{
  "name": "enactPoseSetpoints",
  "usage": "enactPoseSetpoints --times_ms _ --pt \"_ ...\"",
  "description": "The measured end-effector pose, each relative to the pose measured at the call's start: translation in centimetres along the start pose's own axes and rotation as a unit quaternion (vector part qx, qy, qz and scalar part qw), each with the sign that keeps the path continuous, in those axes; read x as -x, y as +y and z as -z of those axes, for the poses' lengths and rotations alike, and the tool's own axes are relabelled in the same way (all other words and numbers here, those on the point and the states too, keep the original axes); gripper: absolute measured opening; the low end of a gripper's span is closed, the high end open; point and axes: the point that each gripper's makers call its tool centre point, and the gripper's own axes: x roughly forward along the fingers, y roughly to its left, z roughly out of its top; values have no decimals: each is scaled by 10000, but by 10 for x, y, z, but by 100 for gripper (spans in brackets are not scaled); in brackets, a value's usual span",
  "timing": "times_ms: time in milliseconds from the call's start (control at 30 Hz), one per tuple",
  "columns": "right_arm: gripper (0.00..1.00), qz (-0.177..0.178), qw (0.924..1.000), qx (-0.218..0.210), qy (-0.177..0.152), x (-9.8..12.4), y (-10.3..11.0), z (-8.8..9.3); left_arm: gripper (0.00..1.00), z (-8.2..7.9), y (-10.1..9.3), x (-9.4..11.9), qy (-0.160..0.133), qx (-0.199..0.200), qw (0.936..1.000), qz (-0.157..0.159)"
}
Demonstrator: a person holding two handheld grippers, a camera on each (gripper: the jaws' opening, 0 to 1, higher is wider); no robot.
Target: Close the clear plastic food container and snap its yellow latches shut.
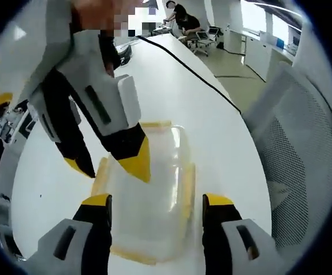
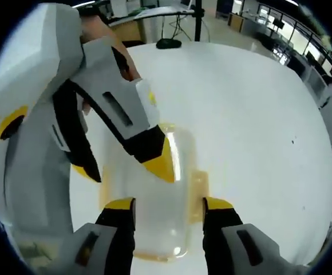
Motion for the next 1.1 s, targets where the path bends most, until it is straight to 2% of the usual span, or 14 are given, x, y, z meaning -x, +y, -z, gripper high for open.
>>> enactPoseSetpoints --times_ms 67,167,300,433,767,800,833,867,933,967,1033,1100 --pt "46 -69 10000 -16 52 0 0 0 65 -1 1 0 -16 77 9999 -85" --pt "44 -261 9996 -38 67 -1 4 0 64 2 1 -2 184 -338 9990 -237" --pt "45 -345 9993 11 137 -3 3 0 61 1 4 -4 200 -231 9988 -378" --pt "45 -432 9989 -5 206 -4 3 1 61 1 4 -8 362 -480 9968 -522" --pt "43 -463 9980 -34 427 -5 3 1 59 2 6 -10 515 -379 9950 -767" --pt "42 -504 9978 -118 423 -6 2 2 58 3 7 -11 537 -387 9944 -829" --pt "42 -531 9976 -179 400 -6 2 1 56 12 24 1 878 -582 9855 -1334" --pt "42 -577 9973 -247 375 -5 2 1 56 6 10 -9 607 -390 9926 -976" --pt "40 -636 9966 -349 389 -6 2 1 55 5 10 -9 691 -384 9923 -949" --pt "40 -624 9948 -757 268 -10 4 -5 55 7 10 -9 707 -358 9917 -1011" --pt "39 -748 9951 -525 373 -7 2 -5 55 7 9 -9 675 -370 9921 -995" --pt "40 -780 9950 -504 364 -7 3 -4 55 7 8 -9 649 -362 9924 -985"
